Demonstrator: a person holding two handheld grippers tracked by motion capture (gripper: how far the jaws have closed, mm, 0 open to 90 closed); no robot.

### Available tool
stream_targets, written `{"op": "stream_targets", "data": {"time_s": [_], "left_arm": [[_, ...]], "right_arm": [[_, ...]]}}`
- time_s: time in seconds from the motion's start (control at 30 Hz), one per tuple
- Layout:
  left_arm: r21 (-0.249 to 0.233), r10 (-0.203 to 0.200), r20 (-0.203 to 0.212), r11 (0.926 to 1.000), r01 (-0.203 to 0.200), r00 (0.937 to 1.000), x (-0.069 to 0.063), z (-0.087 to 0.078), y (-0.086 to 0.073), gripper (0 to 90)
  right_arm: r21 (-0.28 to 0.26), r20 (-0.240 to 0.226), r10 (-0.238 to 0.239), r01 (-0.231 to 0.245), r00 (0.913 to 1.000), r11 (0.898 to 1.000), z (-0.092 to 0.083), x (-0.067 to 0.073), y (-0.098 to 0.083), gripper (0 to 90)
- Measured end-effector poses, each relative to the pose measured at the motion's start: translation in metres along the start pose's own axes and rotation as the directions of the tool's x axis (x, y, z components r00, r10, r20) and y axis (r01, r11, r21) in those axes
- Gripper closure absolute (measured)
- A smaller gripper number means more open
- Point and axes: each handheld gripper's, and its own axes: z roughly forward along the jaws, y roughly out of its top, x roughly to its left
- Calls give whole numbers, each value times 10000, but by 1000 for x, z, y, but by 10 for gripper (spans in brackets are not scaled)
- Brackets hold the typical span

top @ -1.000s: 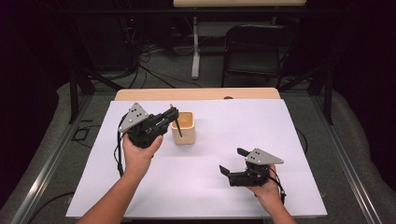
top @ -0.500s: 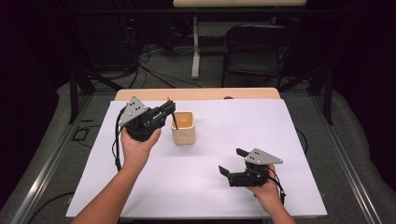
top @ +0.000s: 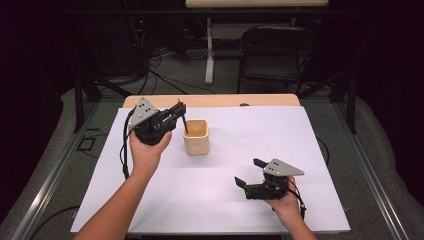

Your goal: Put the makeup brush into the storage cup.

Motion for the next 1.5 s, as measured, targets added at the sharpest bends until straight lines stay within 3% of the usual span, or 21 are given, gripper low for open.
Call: {"op": "stream_targets", "data": {"time_s": [0.77, 1.23, 1.5], "left_arm": [[134, 140, -196, 9998, -137, 9997, 10, 24, -4, 834], [261, 278, -149, 9993, -274, 9995, 15, 28, -8, 834], [333, 165, -223, 9993, -158, 9996, 18, 32, -13, 834]], "right_arm": [[28, -69, 86, -86, 9999, 10000, 1, 0, 0, 79], [37, -108, 49, -49, 9999, 10000, 1, 2, -1, 79], [49, -94, 57, -56, 9999, 10000, 1, 2, -1, 79]]}}
